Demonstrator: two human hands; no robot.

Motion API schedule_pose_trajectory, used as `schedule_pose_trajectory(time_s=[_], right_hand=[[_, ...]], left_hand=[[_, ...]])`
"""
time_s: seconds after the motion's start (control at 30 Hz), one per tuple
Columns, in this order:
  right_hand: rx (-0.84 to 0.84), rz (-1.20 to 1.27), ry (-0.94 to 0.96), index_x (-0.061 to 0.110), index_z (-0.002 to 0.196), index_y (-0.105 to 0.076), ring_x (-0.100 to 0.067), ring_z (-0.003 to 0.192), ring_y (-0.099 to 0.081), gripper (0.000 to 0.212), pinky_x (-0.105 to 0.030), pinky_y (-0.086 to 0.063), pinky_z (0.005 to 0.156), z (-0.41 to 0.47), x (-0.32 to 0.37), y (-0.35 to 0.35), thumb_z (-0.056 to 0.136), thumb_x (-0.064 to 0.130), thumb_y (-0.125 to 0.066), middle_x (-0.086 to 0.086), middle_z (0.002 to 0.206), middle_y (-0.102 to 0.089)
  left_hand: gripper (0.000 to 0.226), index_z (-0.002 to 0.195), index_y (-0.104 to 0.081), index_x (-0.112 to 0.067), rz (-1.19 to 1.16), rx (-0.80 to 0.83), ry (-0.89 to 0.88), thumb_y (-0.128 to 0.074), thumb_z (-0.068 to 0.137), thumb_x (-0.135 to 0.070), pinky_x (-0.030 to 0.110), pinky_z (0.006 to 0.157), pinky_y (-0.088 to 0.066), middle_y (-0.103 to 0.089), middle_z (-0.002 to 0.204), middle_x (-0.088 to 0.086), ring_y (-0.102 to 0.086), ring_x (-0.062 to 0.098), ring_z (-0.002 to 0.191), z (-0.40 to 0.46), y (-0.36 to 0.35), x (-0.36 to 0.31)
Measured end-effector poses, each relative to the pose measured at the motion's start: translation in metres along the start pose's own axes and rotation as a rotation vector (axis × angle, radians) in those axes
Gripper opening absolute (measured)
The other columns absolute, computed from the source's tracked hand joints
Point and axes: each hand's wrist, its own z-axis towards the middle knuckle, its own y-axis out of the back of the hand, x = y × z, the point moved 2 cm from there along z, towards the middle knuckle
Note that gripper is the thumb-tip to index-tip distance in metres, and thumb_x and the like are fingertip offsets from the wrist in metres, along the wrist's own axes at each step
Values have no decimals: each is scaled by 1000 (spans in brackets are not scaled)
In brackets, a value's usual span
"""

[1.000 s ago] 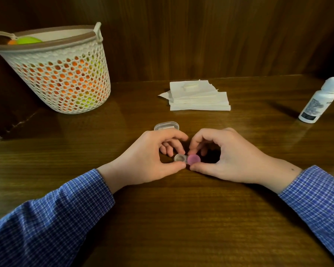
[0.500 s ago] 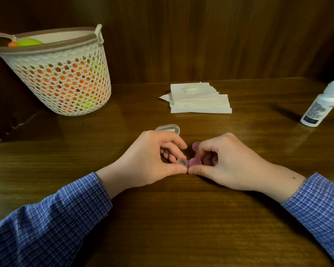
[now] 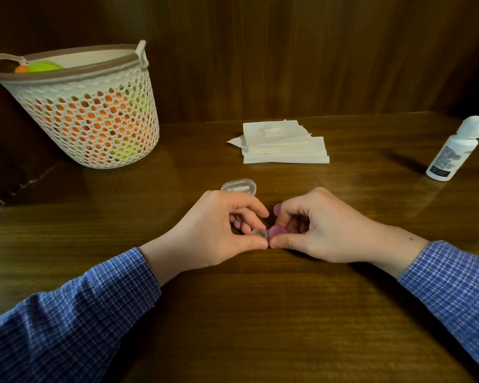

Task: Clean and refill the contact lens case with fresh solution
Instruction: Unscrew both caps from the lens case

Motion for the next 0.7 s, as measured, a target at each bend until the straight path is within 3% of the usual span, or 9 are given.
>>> schedule_pose_trajectory(time_s=[0.13, 0.27, 0.57, 0.7], right_hand=[[9, 10, 28, 29, 77, -73, -9, 59, -63, 18, -43, -59, 62, 0, -3, 0, 81, 44, -83, 9, 70, -72], [24, 18, 43, 27, 76, -73, -8, 57, -62, 18, -30, -55, 54, 2, -3, 1, 82, 40, -84, 8, 67, -70], [53, 19, 15, 28, 85, -77, -6, 62, -64, 13, -36, -58, 62, 1, -5, 0, 83, 39, -83, 4, 75, -74], [23, -48, -12, 31, 87, -76, -4, 66, -66, 21, -31, -58, 61, -1, -2, 0, 80, 52, -77, 7, 79, -74]], left_hand=[[39, 119, -73, -20, 4, -4, -6, -88, 82, -20, 32, 82, -64, -80, 93, -9, -77, 11, 86, -1, -1, -1], [39, 118, -73, -18, 3, -13, -6, -87, 83, -20, 33, 82, -63, -80, 93, -8, -77, 11, 86, -2, -1, -1], [40, 119, -72, -18, -13, -11, 8, -87, 82, -19, 34, 84, -63, -80, 92, -8, -77, 13, 86, -3, -1, -1], [41, 117, -72, -21, -13, -40, 12, -89, 79, -22, 28, 85, -62, -79, 91, -15, -77, 8, 83, -3, -1, 0]])
